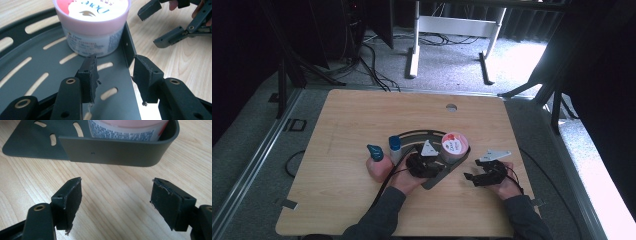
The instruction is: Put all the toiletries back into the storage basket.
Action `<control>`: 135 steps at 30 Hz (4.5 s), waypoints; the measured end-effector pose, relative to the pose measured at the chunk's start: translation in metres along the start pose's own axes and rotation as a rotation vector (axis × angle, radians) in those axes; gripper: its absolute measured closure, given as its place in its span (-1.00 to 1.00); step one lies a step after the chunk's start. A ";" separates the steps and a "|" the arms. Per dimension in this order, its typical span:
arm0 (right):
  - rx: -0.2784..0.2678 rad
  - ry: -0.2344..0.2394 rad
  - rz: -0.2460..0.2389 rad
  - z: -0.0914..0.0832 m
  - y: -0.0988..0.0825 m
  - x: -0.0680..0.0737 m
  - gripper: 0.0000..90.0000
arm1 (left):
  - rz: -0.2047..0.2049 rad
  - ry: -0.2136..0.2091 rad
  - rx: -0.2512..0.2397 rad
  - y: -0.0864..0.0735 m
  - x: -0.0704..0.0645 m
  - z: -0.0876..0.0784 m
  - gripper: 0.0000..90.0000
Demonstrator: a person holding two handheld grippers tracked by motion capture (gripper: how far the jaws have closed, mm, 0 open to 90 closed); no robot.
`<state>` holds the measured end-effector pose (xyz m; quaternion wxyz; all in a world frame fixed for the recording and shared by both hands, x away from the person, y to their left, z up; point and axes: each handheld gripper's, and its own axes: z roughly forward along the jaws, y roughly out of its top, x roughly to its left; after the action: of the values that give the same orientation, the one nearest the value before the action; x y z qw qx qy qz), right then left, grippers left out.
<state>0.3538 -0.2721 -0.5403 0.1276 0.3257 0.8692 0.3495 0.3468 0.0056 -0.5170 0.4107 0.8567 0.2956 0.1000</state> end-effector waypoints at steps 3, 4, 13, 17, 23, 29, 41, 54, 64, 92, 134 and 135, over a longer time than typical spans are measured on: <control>-0.020 -0.008 0.015 0.001 -0.006 0.002 -0.46 | 0.003 -0.001 0.003 -0.004 -0.002 -0.001 0.22; -0.024 -0.016 0.020 0.002 -0.008 0.003 -0.46 | 0.001 -0.004 0.002 -0.005 -0.002 -0.001 0.21; -0.022 -0.051 0.008 0.005 -0.016 0.010 -0.48 | -0.022 -0.021 -0.013 -0.011 -0.003 -0.008 0.20; -0.030 -0.052 0.021 0.006 -0.018 0.009 -0.49 | -0.031 -0.028 -0.019 -0.012 -0.002 -0.011 0.20; -0.041 -0.050 0.035 0.006 -0.020 0.009 -0.51 | -0.016 -0.029 -0.026 -0.014 -0.004 -0.013 0.20; -0.052 -0.052 0.036 0.006 -0.022 0.009 -0.51 | 0.003 -0.035 -0.016 -0.015 -0.005 -0.013 0.17; -0.054 -0.057 0.041 0.006 -0.022 0.010 -0.51 | 0.017 -0.060 -0.009 -0.022 -0.010 -0.019 0.20; -0.053 -0.057 0.043 0.006 -0.022 0.010 -0.51 | -0.037 -0.030 -0.045 -0.033 -0.011 -0.027 0.22; -0.054 -0.057 0.041 0.006 -0.022 0.010 -0.51 | -0.055 -0.026 -0.030 -0.035 -0.012 -0.037 0.20; -0.053 -0.056 0.042 0.006 -0.022 0.010 -0.52 | -0.086 -0.006 -0.013 -0.053 -0.005 -0.072 0.09; -0.054 -0.056 0.043 0.006 -0.022 0.010 -0.52 | -0.068 0.099 -0.016 -0.070 0.007 -0.128 0.08; -0.054 -0.056 0.043 0.006 -0.022 0.010 -0.52 | -0.072 0.102 -0.020 -0.070 0.007 -0.129 0.08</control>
<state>0.3388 -0.2746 -0.5598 0.1531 0.3504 0.8483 0.3664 0.2694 0.1274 -0.4878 0.4071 0.8351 0.3457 0.1319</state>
